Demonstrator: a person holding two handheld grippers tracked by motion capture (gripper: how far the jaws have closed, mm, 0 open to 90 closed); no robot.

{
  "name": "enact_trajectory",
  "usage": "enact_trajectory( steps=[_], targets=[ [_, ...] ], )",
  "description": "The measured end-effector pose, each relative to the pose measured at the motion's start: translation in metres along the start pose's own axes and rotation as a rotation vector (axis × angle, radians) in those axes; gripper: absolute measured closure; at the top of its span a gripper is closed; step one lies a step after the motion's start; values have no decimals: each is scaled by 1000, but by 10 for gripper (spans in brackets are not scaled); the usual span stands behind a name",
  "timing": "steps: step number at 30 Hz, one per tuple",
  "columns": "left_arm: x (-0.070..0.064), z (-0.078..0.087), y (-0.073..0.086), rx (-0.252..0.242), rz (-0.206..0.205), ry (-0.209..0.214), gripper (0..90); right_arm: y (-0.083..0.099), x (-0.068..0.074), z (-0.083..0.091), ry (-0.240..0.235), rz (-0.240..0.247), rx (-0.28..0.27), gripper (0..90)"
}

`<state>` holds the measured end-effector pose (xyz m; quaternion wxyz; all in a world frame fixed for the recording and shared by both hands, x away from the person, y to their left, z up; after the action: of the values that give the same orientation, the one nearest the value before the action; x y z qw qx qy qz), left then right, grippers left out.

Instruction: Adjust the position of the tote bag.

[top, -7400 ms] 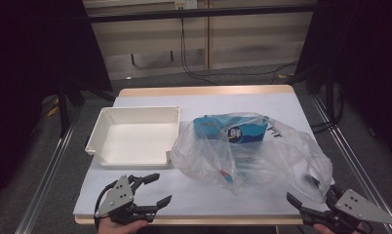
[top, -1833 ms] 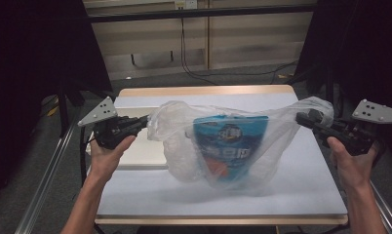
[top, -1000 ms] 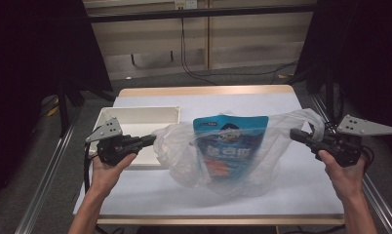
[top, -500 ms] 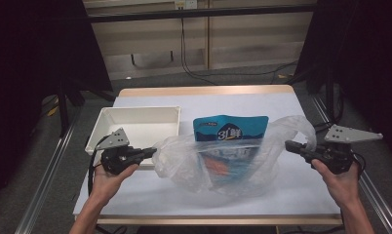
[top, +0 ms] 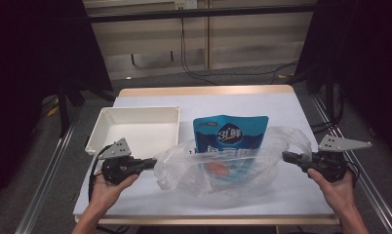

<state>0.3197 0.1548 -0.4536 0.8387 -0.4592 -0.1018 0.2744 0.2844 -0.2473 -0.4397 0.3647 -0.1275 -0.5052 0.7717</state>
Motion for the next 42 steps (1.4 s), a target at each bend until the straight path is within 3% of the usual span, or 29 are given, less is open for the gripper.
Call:
enact_trajectory(
  steps=[16,25,33,42],
  targets=[
    [-17,-8,32,61,8,45,900,35,-4,-19,-17,-51,60,900],
    [-18,-23,55,136,21,53,900,52,-3,-26,-30,-50,70,900],
    [-15,-31,61,159,21,53,900,69,-7,-33,-28,-74,106,900],
    [-13,-41,72,215,4,49,900,81,-10,-43,-16,-63,143,900]
  ],
)
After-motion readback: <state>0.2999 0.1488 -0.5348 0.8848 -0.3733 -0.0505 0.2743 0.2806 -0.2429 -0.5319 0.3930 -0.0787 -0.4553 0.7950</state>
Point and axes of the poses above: each handheld gripper's, and its own axes: z roughly backward along the jaws, y roughly out of its underside, x roughly to its left, the point moved 10 cm from there along -z, roughly forward along the jaws, and after that the axes turned 5 degrees about -y, right-handed, at the moved point
